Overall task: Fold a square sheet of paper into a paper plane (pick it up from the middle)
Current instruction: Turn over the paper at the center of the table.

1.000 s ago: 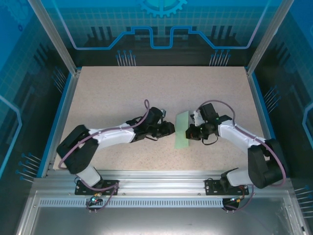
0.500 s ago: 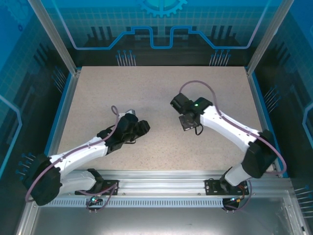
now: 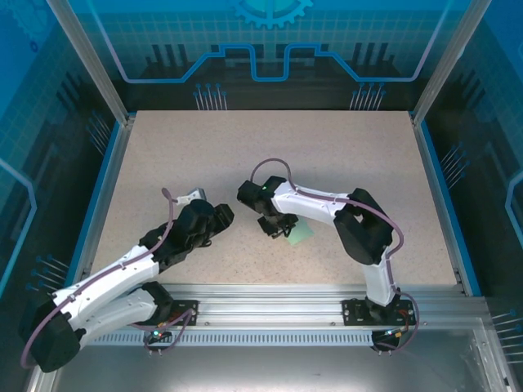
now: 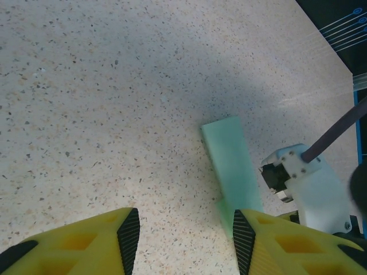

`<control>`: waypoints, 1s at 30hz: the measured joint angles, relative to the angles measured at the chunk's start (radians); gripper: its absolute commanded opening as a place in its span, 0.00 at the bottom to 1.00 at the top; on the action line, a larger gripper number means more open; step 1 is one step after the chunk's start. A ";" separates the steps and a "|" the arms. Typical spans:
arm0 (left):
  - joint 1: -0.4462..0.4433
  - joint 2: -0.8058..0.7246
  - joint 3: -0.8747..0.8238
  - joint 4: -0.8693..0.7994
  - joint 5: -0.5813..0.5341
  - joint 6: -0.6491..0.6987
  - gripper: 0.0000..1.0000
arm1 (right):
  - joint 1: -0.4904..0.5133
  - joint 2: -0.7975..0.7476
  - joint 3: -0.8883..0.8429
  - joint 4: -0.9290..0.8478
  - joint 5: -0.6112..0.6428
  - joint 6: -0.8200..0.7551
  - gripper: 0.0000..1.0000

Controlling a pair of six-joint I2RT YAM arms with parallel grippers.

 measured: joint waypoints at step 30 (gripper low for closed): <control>-0.054 0.803 0.317 0.244 0.401 0.006 0.68 | -0.592 -0.230 -0.454 0.563 -0.660 -0.111 0.53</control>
